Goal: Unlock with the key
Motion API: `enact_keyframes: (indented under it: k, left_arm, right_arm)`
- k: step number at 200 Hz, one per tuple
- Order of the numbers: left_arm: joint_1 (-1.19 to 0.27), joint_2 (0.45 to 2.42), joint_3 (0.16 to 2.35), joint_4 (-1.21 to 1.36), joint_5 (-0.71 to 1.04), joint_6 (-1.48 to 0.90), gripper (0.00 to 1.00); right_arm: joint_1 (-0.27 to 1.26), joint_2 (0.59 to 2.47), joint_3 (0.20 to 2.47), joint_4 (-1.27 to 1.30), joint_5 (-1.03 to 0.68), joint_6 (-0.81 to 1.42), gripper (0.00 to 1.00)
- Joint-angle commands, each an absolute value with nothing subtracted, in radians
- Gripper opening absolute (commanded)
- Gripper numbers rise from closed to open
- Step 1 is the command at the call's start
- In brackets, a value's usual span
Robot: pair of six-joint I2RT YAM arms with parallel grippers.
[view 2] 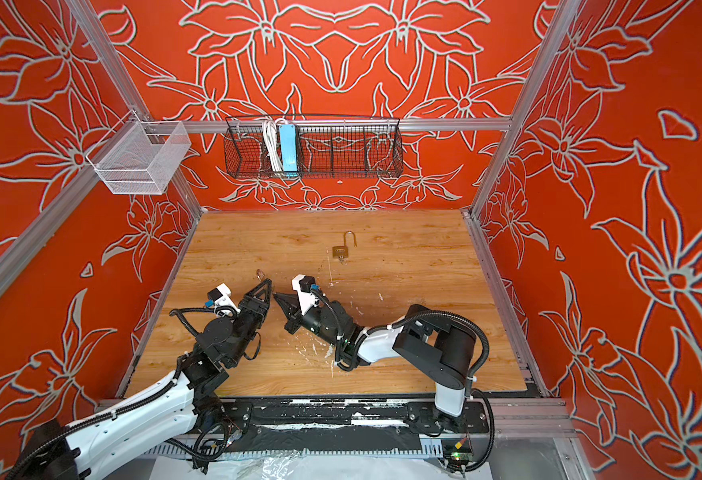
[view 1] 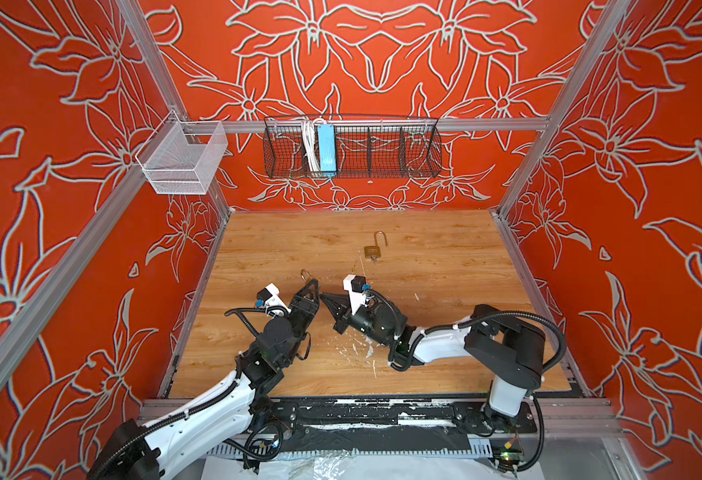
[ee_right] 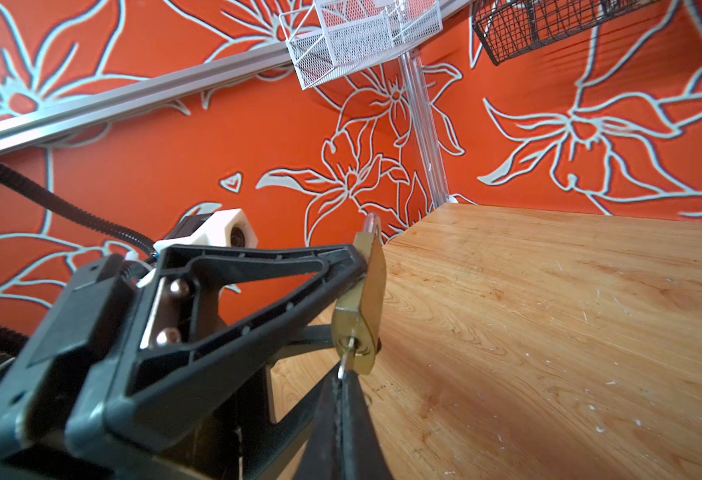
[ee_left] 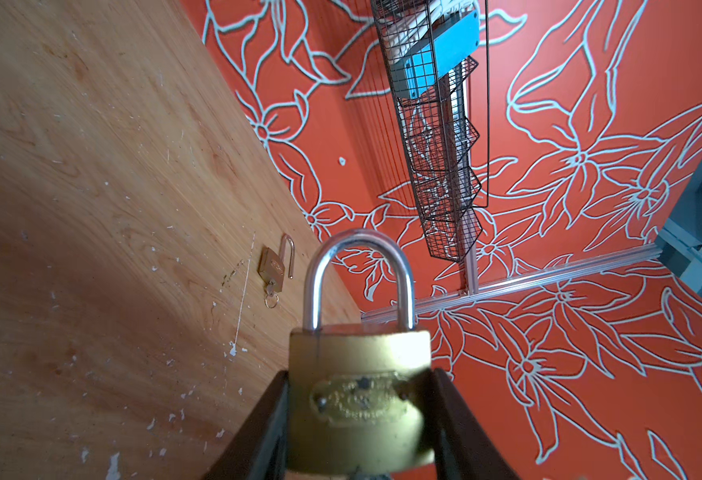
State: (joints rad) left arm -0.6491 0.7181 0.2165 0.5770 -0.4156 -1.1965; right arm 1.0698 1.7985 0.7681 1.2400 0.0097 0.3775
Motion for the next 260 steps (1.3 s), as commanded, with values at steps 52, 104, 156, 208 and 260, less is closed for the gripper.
enact_keyframes:
  k: [52,104,156,208,260]
  left_arm:
    - [-0.666,0.788,0.257,0.595,-0.206,-1.2,0.0]
    - [-0.668,0.811,0.32,0.479,-0.154,-1.121,0.0]
    - [-0.669,0.817,0.32,0.539,-0.102,-0.974,0.0]
    - [-0.669,0.813,0.3,0.589,-0.122,-0.895,0.0]
    - [-0.664,0.808,0.283,0.612,-0.172,-0.868,0.0]
  right_arm:
    - [1.045,1.784,0.846,1.267,0.007,0.44,0.0]
    - [1.011,1.76,0.893,1.182,-0.154,0.492,0.0]
    - [0.975,1.722,0.767,1.299,-0.183,0.583,0.0]
    - [0.948,1.752,0.688,1.407,-0.243,0.664,0.07]
    - [0.953,1.689,0.595,1.333,-0.238,0.641,0.2]
